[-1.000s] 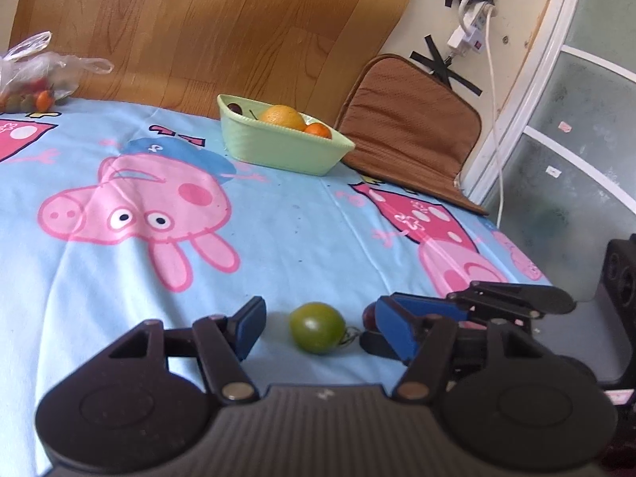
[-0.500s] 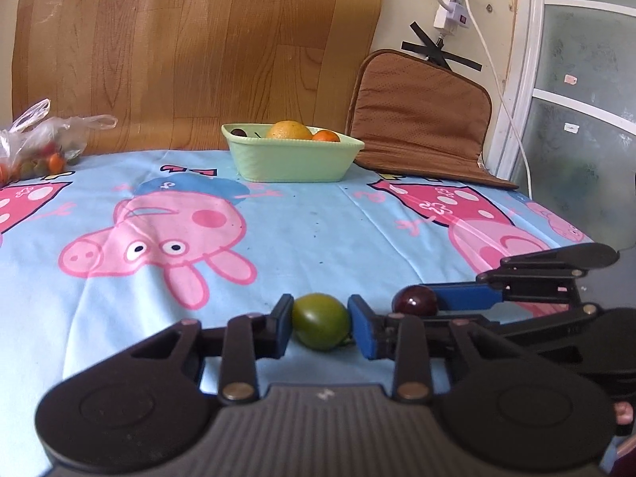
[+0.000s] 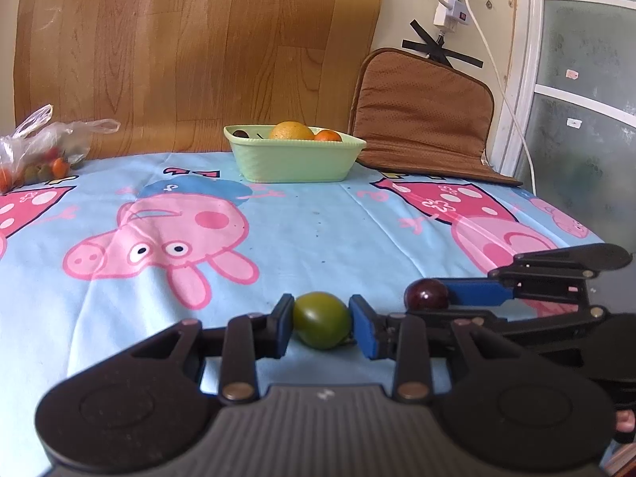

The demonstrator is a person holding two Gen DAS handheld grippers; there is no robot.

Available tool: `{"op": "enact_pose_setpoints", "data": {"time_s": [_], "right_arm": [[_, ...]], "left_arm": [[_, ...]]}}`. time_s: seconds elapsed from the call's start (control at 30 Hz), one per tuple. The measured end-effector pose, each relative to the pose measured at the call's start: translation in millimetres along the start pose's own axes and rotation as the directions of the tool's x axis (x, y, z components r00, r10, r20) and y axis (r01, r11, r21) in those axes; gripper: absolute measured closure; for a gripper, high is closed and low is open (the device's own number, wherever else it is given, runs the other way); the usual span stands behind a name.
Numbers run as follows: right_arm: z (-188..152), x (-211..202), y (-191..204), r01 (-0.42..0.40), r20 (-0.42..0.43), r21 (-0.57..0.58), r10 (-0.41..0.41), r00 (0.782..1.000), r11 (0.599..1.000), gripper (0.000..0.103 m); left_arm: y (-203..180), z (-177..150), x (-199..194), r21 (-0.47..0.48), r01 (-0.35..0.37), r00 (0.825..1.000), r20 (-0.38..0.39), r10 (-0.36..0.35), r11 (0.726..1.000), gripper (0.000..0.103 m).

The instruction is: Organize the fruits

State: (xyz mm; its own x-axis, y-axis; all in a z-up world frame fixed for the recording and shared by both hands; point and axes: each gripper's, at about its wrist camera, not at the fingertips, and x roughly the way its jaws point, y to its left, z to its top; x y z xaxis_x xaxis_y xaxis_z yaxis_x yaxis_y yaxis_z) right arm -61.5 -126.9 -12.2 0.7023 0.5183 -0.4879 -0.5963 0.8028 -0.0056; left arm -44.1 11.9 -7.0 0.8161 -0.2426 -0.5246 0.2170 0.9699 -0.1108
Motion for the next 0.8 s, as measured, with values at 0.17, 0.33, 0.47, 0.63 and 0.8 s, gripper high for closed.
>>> {"op": "enact_pose_setpoints", "data": {"time_s": [0.17,0.33,0.47,0.63,0.8], "right_arm": [[-1,-1,-6,0.065,0.009,0.059,-0.066,0.998,0.996,0.073],[-1,2,-5,0.070,-0.009,0.056,-0.069,0.998,0.996,0.072],[-2,1,-7,0.059,-0.010,0.070,-0.059,0.998,0.996,0.072],[-1,2,-11,0.042,-0.007,0.099,-0.041,0.999,0.994,0.072],[-1,1,-17,0.024,-0.001,0.119,-0.024,1.000,0.993,0.072]], "left_arm": [[1,1,0,-0.017,0.004,1.000,0.002,-0.004,1.000,0.071],[3,1,0,-0.022,0.012,1.000,0.002,-0.012,1.000,0.071],[4,1,0,-0.028,0.019,1.000,0.002,-0.019,0.999,0.071],[5,1,1,-0.016,0.008,1.000,0.002,-0.008,1.000,0.071],[4,0,1,-0.014,0.007,1.000,0.002,-0.007,1.000,0.071]]}}
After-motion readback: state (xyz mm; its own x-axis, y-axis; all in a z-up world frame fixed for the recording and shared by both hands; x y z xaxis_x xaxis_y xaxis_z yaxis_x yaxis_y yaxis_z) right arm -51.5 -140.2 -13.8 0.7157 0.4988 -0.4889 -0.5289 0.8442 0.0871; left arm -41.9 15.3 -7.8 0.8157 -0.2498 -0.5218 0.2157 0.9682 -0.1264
